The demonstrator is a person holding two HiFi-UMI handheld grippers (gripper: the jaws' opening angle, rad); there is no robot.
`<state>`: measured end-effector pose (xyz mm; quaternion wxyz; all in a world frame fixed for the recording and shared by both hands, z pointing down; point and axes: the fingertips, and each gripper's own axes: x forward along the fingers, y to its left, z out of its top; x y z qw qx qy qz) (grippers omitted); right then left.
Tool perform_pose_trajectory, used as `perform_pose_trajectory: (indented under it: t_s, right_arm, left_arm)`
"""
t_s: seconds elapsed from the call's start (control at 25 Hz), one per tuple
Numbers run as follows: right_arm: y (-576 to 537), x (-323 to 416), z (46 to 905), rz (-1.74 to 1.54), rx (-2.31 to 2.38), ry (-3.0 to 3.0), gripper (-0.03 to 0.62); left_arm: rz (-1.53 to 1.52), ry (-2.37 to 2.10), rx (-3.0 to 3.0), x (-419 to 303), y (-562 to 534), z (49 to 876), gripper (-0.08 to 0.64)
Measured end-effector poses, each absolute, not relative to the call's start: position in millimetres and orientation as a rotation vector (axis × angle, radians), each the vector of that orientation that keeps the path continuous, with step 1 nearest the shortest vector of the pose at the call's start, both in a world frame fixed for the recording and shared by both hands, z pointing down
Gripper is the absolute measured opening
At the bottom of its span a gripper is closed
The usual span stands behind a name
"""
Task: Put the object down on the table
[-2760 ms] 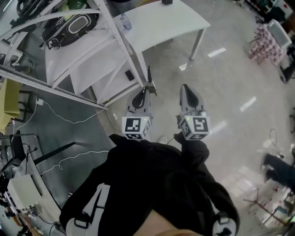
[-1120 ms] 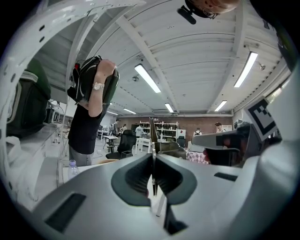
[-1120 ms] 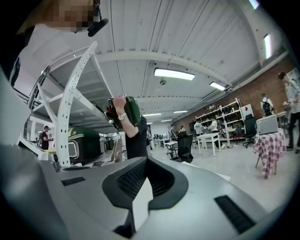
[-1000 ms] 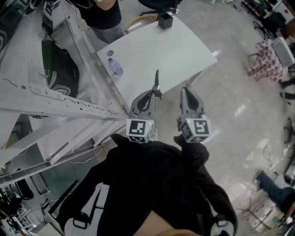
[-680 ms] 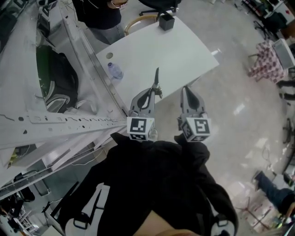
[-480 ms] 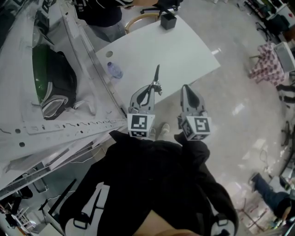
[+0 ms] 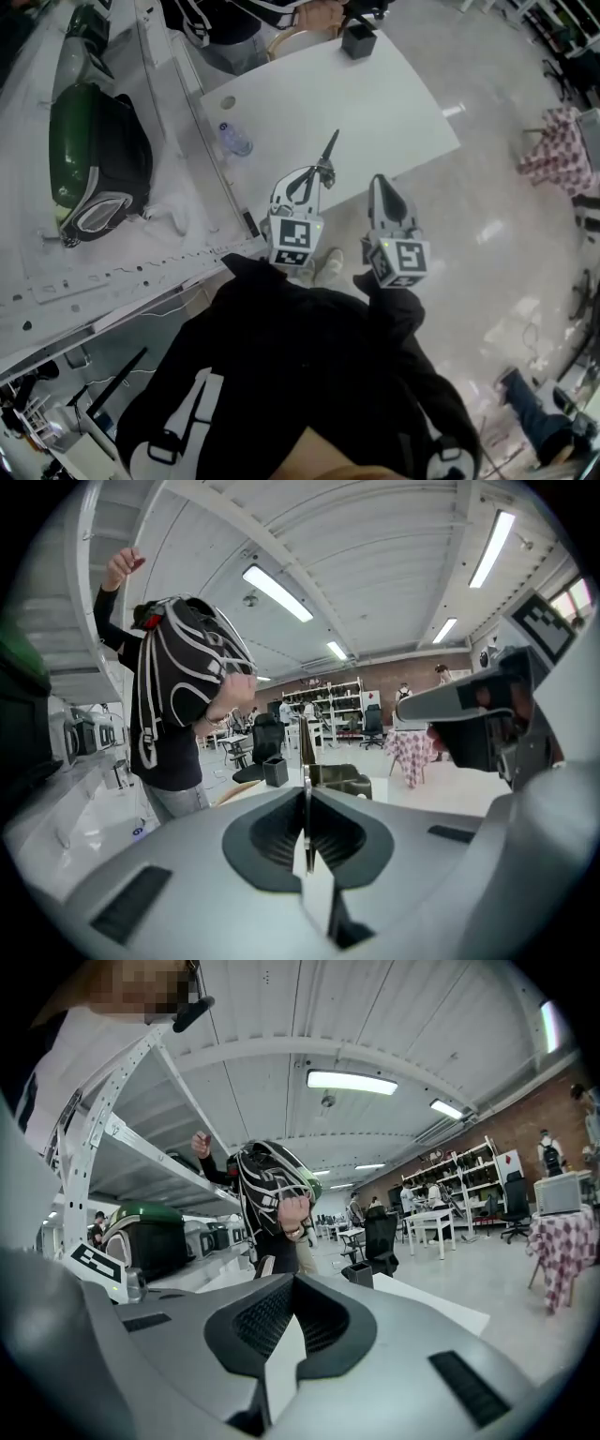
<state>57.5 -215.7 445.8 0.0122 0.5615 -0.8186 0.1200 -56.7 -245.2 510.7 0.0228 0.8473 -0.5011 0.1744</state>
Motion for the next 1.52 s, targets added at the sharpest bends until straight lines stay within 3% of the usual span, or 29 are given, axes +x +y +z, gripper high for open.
perform_pose_trajectory:
  t_s: [1.52]
  right_arm:
    - [-252, 103, 524, 0.549, 1.682, -2.47, 0.002]
  left_arm:
    - [1.742, -1.276, 2.611, -9, -375, 706, 0.003]
